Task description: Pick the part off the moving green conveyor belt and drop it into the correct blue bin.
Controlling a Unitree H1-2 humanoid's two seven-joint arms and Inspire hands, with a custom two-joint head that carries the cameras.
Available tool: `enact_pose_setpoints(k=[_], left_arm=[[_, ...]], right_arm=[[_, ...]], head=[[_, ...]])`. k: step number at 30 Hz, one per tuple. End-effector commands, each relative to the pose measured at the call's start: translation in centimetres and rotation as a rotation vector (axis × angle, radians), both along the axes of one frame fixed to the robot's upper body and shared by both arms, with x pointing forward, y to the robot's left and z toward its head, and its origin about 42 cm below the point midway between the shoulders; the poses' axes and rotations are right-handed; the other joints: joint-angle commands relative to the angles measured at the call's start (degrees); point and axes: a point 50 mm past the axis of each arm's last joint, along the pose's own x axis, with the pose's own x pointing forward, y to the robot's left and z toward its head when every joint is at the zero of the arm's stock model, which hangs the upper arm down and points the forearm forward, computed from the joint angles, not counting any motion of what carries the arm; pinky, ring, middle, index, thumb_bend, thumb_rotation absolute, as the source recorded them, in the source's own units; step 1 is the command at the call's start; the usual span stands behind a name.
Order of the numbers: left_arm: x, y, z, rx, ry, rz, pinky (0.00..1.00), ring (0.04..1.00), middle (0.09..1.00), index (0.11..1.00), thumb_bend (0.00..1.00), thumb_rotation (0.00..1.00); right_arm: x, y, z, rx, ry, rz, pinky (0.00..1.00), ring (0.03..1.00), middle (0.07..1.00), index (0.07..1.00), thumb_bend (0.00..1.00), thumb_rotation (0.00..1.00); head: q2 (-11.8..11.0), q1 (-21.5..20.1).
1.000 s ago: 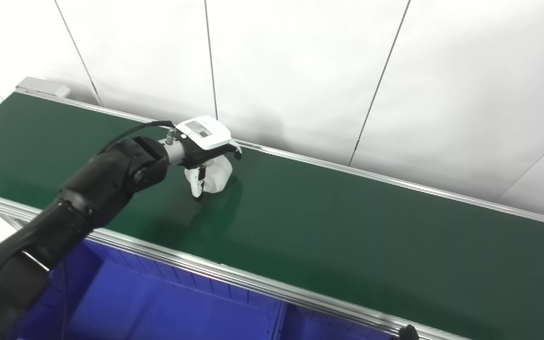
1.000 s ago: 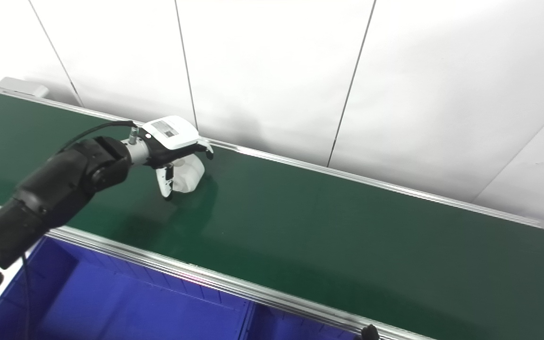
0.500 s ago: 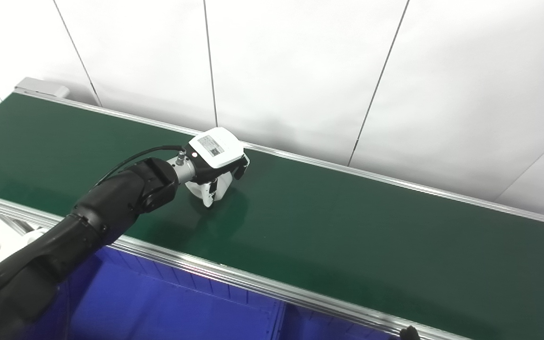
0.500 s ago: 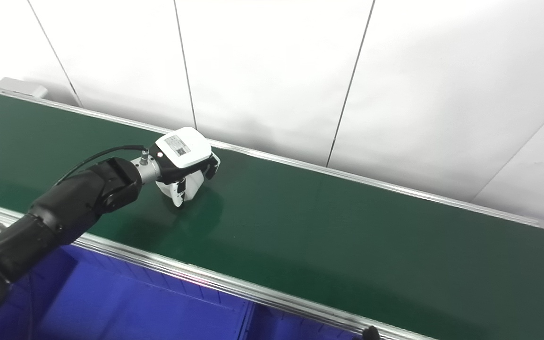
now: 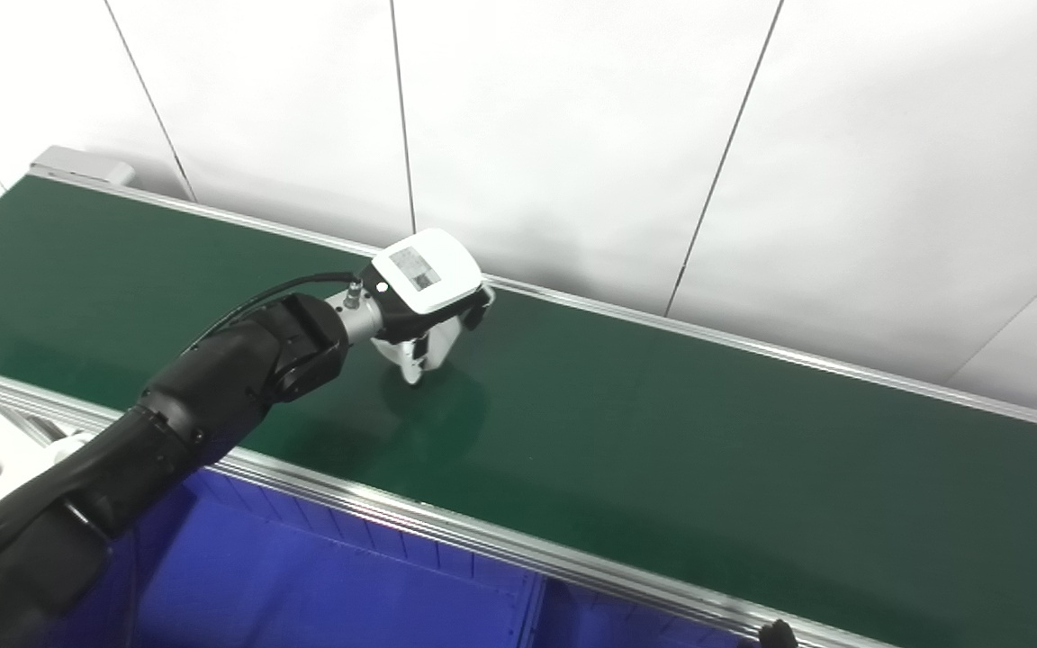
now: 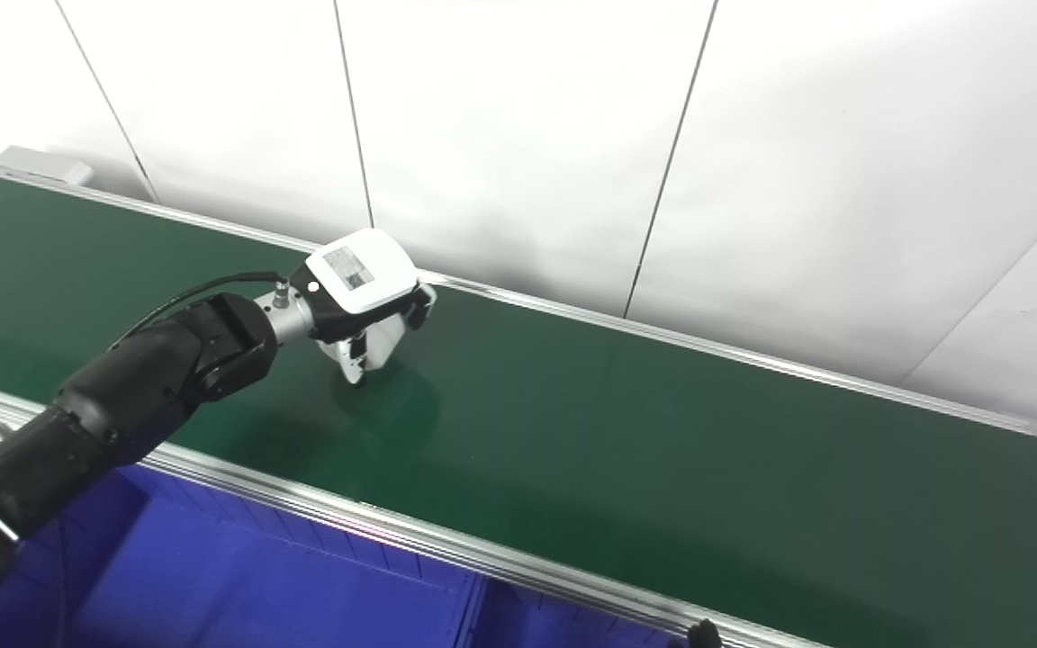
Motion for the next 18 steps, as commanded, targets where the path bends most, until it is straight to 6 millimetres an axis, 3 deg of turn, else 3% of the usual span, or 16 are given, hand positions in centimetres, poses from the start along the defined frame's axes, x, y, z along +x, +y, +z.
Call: enact_pose_setpoints(k=[1, 4, 7, 11, 13, 17, 18], left_arm=[[-0.4, 0.2, 4.0, -0.049, -0.069, -0.01, 0.31, 0.368, 0.442, 0.521, 0.5, 0.0], [-2.4, -0.4, 5.8, -0.097, -0.078, -0.018, 0.34, 0.393, 0.463, 0.517, 0.5, 0.0], [-4.4, -0.3, 6.4, -0.127, -0.073, -0.015, 0.38, 0.418, 0.491, 0.502, 0.5, 0.0], [-7.1, -0.2, 7.2, -0.174, -0.021, 0.013, 0.38, 0.425, 0.485, 0.506, 0.5, 0.0], [-8.3, -0.3, 7.1, -0.175, -0.001, 0.03, 0.38, 0.422, 0.485, 0.508, 0.5, 0.0], [-10.6, -0.6, 5.6, -0.181, 0.067, 0.064, 0.35, 0.4, 0.464, 0.524, 0.5, 0.0], [-11.2, -0.7, 5.2, -0.183, 0.091, 0.079, 0.38, 0.42, 0.5, 0.491, 0.5, 0.0]], right_arm=[[0.0, -0.2, 1.3, 0.004, -0.066, -0.013, 1.0, 0.981, 1.0, 1.0, 0.68, 1.0], [0.2, -0.7, 1.7, 0.004, -0.068, -0.014, 1.0, 0.985, 1.0, 1.0, 0.66, 1.0], [0.5, -1.0, 2.4, -0.001, -0.068, -0.021, 1.0, 0.982, 1.0, 1.0, 0.65, 1.0], [0.9, -1.9, 3.7, -0.006, -0.081, -0.03, 1.0, 0.98, 1.0, 1.0, 0.67, 1.0], [1.1, -2.5, 4.3, -0.012, -0.091, -0.024, 1.0, 0.981, 1.0, 1.0, 0.67, 1.0], [1.5, -3.7, 5.2, 0.001, -0.091, -0.035, 1.0, 0.979, 1.0, 1.0, 0.67, 1.0], [1.5, -4.0, 5.3, 0.005, -0.088, -0.04, 0.99, 0.966, 1.0, 1.0, 0.71, 1.0]], head=[[0.16, 0.18], [2.66, 3.26], [3.68, 4.74], [8.03, 10.13], [10.55, 14.3], [12.65, 18.5], [12.65, 18.5]])
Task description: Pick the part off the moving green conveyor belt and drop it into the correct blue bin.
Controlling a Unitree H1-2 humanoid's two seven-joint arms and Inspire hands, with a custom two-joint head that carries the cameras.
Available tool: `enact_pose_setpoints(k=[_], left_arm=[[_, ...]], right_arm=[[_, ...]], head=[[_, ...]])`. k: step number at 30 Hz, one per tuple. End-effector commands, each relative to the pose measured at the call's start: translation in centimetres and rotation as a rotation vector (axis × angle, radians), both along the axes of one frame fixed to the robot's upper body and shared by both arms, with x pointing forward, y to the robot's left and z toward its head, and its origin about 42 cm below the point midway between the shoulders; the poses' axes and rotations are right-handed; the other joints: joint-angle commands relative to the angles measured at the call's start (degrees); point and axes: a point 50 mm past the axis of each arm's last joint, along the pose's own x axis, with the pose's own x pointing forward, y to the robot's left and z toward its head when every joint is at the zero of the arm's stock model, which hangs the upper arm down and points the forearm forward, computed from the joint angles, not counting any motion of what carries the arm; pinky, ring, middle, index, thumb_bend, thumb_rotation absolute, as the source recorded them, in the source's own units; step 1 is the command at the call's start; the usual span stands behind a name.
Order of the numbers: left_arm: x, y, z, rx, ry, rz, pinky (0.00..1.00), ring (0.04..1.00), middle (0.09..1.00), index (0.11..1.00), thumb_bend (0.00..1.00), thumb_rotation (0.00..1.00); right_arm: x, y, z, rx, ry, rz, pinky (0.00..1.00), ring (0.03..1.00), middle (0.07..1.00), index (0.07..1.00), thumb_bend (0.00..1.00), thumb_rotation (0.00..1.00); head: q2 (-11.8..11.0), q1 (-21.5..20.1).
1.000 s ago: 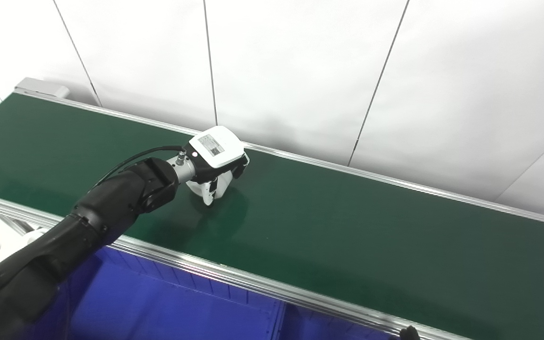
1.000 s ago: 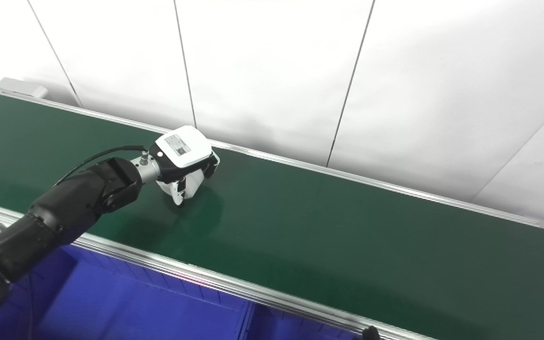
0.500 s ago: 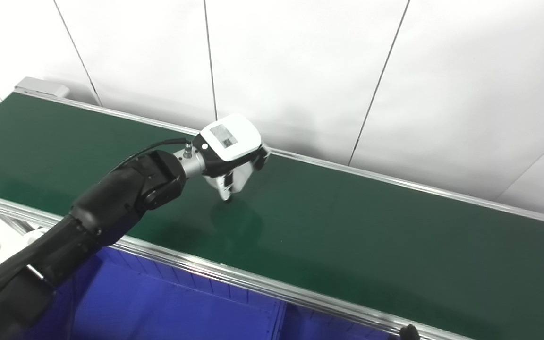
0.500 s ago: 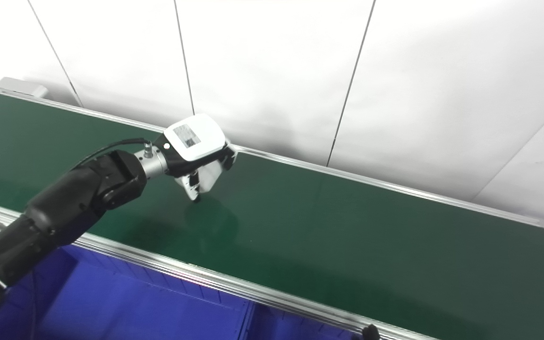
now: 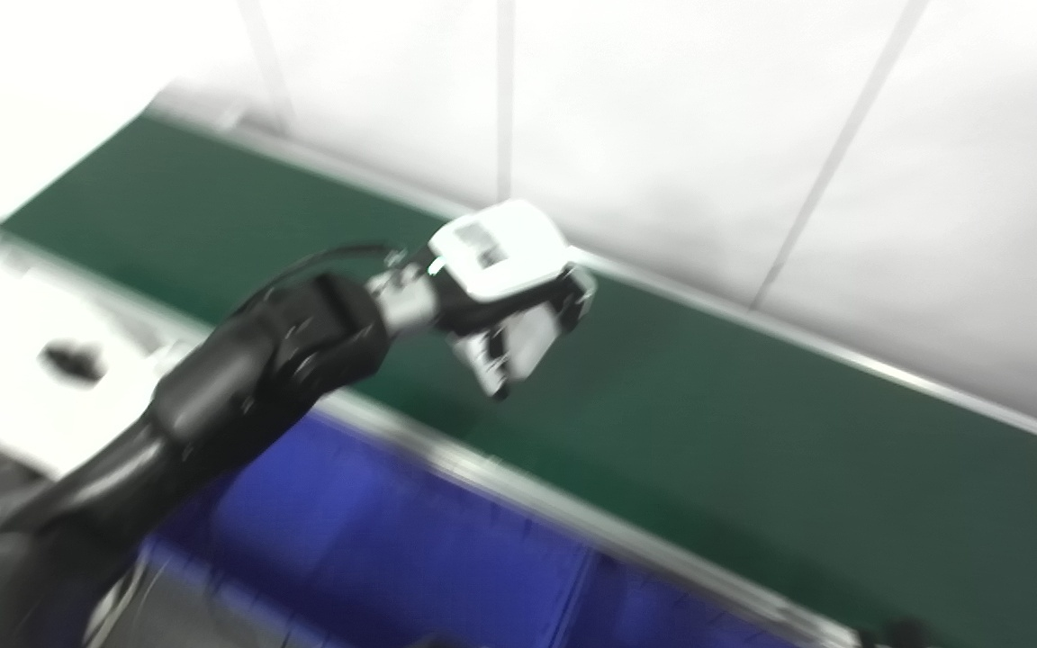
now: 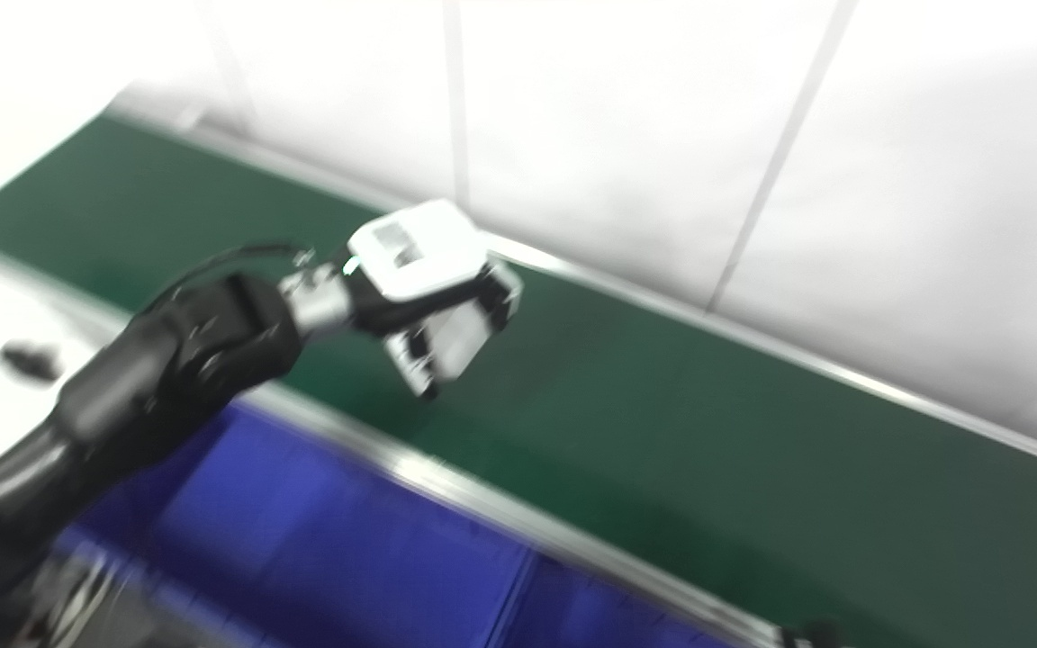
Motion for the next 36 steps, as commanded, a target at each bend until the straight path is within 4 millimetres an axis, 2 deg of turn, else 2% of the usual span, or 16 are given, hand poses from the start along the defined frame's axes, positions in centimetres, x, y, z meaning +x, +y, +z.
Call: enact_pose_setpoints(k=[1, 3, 5, 8, 13, 17, 20, 22, 29, 33, 34, 35, 36], left_arm=[[-1.4, -0.3, -0.4, -0.023, 0.013, 0.032, 0.39, 0.427, 0.512, 0.479, 0.5, 0.0], [-2.5, -0.2, -1.8, -0.024, 0.042, 0.052, 0.4, 0.442, 0.507, 0.478, 0.5, 0.0], [-3.7, 0.2, -3.2, -0.022, 0.075, 0.073, 0.39, 0.418, 0.495, 0.505, 0.5, 0.0], [-5.3, 1.0, -5.0, -0.024, 0.125, 0.1, 0.4, 0.428, 0.502, 0.493, 0.5, 0.0], [-6.7, 2.6, -7.2, -0.007, 0.185, 0.156, 0.38, 0.401, 0.473, 0.521, 0.5, 0.0], [-7.6, 4.2, -8.9, 0.019, 0.24, 0.234, 0.4, 0.424, 0.523, 0.481, 0.5, 0.0], [-8.4, 5.8, -11.1, 0.054, 0.303, 0.31, 0.36, 0.401, 0.491, 0.513, 0.5, 0.0], [-8.6, 6.5, -12.2, 0.07, 0.323, 0.326, 0.32, 0.375, 0.473, 0.531, 0.5, 0.0], [-8.8, 8.8, -16.0, 0.113, 0.374, 0.422, 0.3, 0.376, 0.485, 0.525, 0.5, 0.0], [-8.7, 9.0, -16.6, 0.206, 0.342, 0.456, 0.24, 0.356, 0.47, 0.526, 0.5, 0.0], [-8.6, 9.0, -16.7, 0.232, 0.336, 0.465, 0.23, 0.399, 0.448, 0.515, 0.5, 0.0], [-8.6, 9.0, -16.7, 0.253, 0.332, 0.476, 0.23, 0.421, 0.44, 0.51, 0.5, 0.0], [-8.6, 8.9, -16.6, 0.268, 0.333, 0.488, 0.29, 0.418, 0.472, 0.508, 0.5, 0.0]], right_arm=[[0.1, -0.6, 1.0, 0.017, -0.024, -0.013, 0.99, 0.961, 1.0, 1.0, 0.72, 1.0], [0.1, -1.2, 1.0, 0.017, -0.017, -0.012, 0.97, 0.954, 1.0, 1.0, 0.74, 1.0], [-0.1, -1.7, 0.7, 0.014, -0.01, -0.013, 0.95, 0.947, 1.0, 1.0, 0.75, 1.0], [-0.4, -2.3, 0.4, 0.016, 0.002, -0.023, 0.92, 0.927, 0.992, 0.998, 0.8, 0.95], [-0.8, -2.9, 0.4, 0.022, 0.012, -0.031, 0.88, 0.902, 0.975, 0.973, 0.85, 0.88], [-1.1, -2.8, 0.3, 0.028, 0.013, -0.017, 0.88, 0.901, 0.973, 0.973, 0.84, 0.87], [-1.3, -2.8, 0.1, 0.032, 0.014, -0.004, 0.87, 0.888, 0.961, 0.971, 0.82, 0.86], [-1.2, -2.8, 0.1, 0.032, 0.011, 0.002, 0.86, 0.871, 0.947, 0.966, 0.81, 0.85], [-0.6, -2.5, -0.2, 0.037, 0.0, 0.009, 0.83, 0.843, 0.925, 0.94, 0.8, 0.82], [-0.2, -2.4, -0.4, 0.043, -0.007, 0.007, 0.82, 0.838, 0.915, 0.926, 0.8, 0.79], [-0.1, -2.5, -0.4, 0.044, -0.008, 0.006, 0.81, 0.835, 0.911, 0.922, 0.8, 0.78], [0.0, -2.6, -0.5, 0.046, -0.008, 0.004, 0.81, 0.832, 0.909, 0.92, 0.81, 0.78], [0.0, -2.6, -0.5, 0.047, -0.008, 0.003, 0.81, 0.83, 0.908, 0.919, 0.81, 0.77]], head=[[0.33, 1.11], [0.23, 1.66], [0.09, 1.8], [0.19, 2.35], [0.33, 2.92], [0.26, 1.37], [0.12, -0.31], [0.36, -0.3], [-0.31, -0.99], [-0.88, -1.2], [-1.02, -1.25], [-1.07, -1.3], [-1.16, -1.48]])
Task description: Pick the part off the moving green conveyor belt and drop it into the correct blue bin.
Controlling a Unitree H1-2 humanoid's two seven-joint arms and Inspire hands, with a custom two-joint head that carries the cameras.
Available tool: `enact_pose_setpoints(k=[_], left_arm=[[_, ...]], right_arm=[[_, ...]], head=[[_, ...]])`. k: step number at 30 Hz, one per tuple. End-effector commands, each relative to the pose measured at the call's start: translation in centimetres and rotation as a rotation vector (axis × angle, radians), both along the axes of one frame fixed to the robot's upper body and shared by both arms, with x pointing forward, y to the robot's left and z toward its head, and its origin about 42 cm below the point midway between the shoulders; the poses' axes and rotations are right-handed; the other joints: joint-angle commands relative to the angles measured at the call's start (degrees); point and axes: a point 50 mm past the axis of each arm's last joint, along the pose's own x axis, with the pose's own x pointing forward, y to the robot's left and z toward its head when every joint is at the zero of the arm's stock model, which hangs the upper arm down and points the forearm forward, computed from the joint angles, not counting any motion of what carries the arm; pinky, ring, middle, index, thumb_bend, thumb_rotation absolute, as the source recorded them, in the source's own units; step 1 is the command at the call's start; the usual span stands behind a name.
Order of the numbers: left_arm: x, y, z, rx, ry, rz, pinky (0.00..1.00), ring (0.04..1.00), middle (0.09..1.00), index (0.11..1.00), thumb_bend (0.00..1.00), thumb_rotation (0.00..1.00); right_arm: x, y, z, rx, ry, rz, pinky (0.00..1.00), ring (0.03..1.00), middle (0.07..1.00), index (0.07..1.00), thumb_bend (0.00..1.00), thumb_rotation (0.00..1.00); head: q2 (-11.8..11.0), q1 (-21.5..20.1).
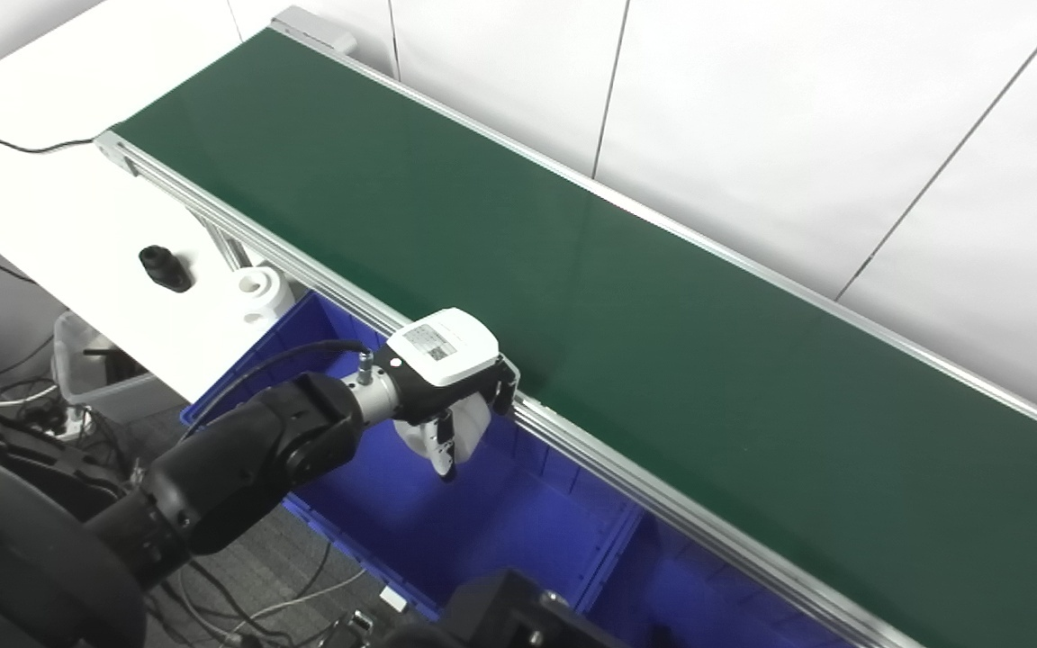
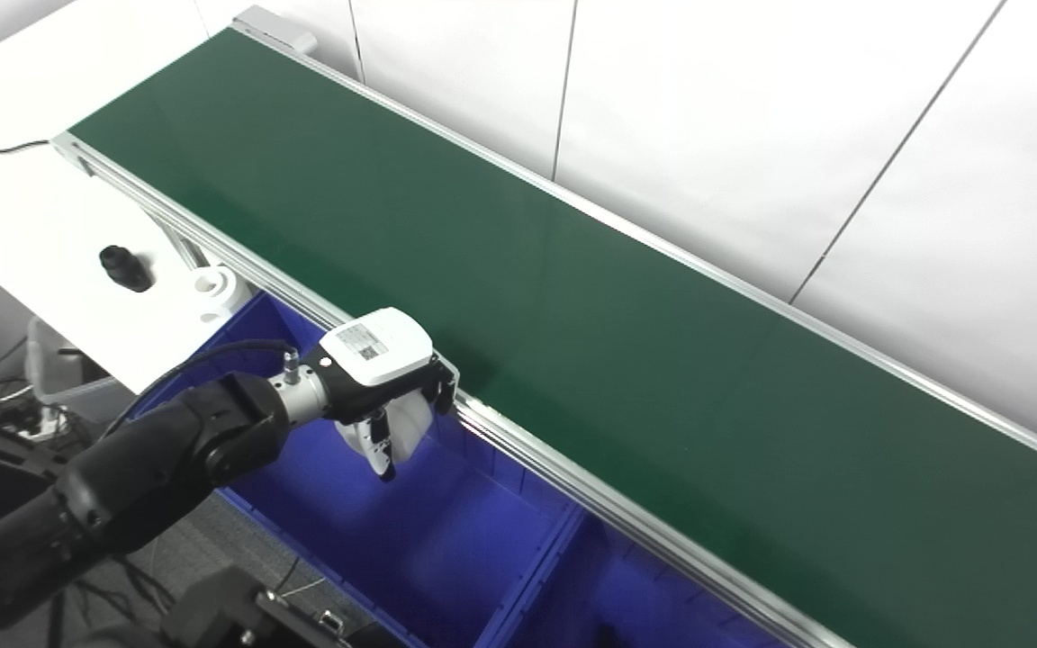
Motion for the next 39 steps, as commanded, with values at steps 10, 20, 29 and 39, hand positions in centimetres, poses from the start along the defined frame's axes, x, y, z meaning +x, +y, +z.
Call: enact_pose_setpoints(k=[10, 20, 29, 39], left_arm=[[-3.7, 1.1, 8.2, 0.189, 0.249, 0.254, 0.76, 0.805, 0.813, 0.766, 0.93, 0.53], [-6.4, 0.6, 15.6, 0.161, 0.294, 0.268, 0.75, 0.843, 0.86, 0.819, 0.92, 0.52], [-4.8, -0.4, 18.2, -0.324, 0.507, -0.112, 0.7, 0.837, 0.865, 0.858, 0.89, 0.58], [-4.9, -3.5, 16.2, -1.307, 0.293, -0.095, 0.68, 0.751, 0.815, 0.921, 0.85, 0.8]], right_arm=[[0.2, -1.1, 0.2, -0.007, -0.036, -0.003, 0.78, 0.812, 0.893, 0.894, 0.84, 0.75], [1.4, -1.9, -0.4, -0.002, -0.031, 0.016, 0.77, 0.812, 0.897, 0.89, 0.86, 0.73], [2.1, -1.4, -0.9, -0.004, -0.041, 0.017, 0.74, 0.802, 0.888, 0.882, 0.86, 0.72], [2.4, 3.5, 0.7, -0.045, -0.089, 0.018, 0.75, 0.793, 0.877, 0.871, 0.88, 0.75]], head=[[-0.64, -0.89], [-1.23, -0.04], [-1.16, -3.94], [3.51, -31.98]])
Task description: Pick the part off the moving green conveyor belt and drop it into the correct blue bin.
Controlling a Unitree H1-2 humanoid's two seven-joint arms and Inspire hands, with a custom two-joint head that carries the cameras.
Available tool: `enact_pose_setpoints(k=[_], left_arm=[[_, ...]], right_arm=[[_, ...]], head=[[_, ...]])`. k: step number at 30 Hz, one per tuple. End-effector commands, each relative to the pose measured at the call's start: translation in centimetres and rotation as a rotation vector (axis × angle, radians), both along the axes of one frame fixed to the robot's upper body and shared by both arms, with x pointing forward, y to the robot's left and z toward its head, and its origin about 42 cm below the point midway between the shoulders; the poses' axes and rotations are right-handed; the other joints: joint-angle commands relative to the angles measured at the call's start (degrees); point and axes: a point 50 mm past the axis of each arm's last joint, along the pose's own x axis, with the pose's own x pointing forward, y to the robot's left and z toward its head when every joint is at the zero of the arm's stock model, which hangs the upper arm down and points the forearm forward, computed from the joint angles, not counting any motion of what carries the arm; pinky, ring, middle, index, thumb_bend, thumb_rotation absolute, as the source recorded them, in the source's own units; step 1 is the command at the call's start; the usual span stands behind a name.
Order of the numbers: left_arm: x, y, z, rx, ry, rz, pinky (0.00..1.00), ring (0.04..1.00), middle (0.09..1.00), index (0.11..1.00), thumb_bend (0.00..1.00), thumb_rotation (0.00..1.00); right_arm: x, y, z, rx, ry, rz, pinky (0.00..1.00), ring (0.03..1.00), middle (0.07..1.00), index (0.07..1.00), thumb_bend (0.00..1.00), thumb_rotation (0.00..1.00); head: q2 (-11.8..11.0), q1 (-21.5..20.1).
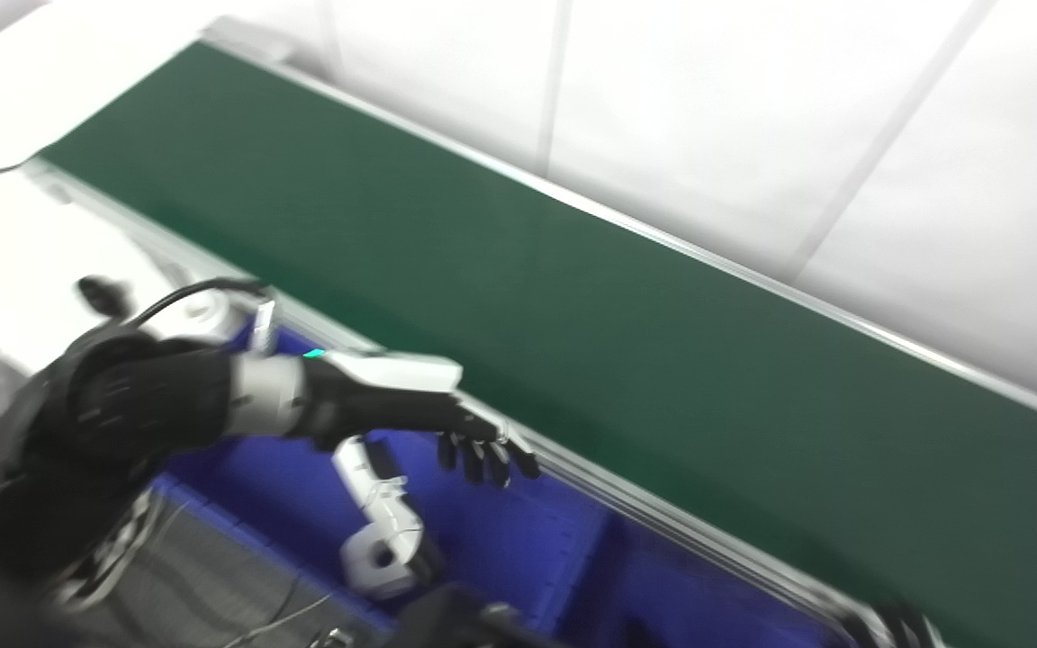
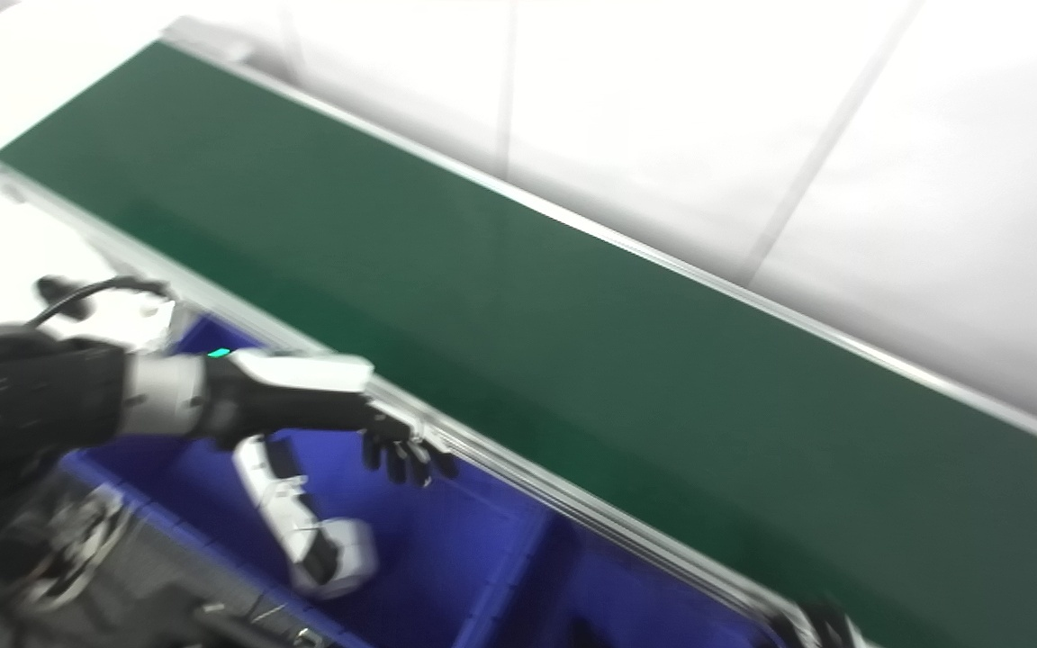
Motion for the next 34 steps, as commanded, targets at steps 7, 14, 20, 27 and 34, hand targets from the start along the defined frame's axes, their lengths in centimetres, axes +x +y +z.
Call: enact_pose_setpoints(k=[7, 14, 20, 27, 34], left_arm=[[-2.2, -6.1, -5.2, -0.73, 0.082, 0.774, 0.97, 0.968, 0.99, 1.0, 0.76, 0.91], [-1.4, -5.9, -9.9, -0.622, 0.047, 0.695, 1.0, 1.0, 1.0, 1.0, 0.8, 0.91], [-1.8, -5.7, -11.3, -0.564, -0.024, 0.68, 1.0, 1.0, 1.0, 1.0, 0.91, 0.93], [-4.7, -6.9, -9.6, -0.7, 0.021, 0.781, 1.0, 1.0, 1.0, 1.0, 0.85, 0.93], [-8.2, -7.6, -6.9, -0.755, 0.009, 0.84, 1.0, 1.0, 1.0, 1.0, 0.8, 0.96]], right_arm=[[0.0, 9.2, 4.7, -0.079, -0.129, -0.008, 0.79, 0.838, 0.918, 0.919, 0.81, 0.88], [-0.6, 12.6, 5.0, -0.103, -0.108, -0.053, 0.84, 0.866, 0.941, 0.943, 0.78, 0.93], [-1.0, 12.9, 5.4, -0.092, -0.106, -0.072, 0.9, 0.9, 0.955, 0.965, 0.76, 0.93], [-1.7, 12.0, 5.8, -0.114, -0.1, -0.078, 0.92, 0.91, 0.961, 0.972, 0.77, 0.95], [-2.0, 10.7, 6.1, -0.147, -0.1, -0.077, 0.91, 0.911, 0.959, 0.967, 0.79, 0.96]], head=[[-0.48, -19.25], [-1.16, -25.18], [-0.62, -23.12], [1.02, -20.3], [2.38, -16.99]])
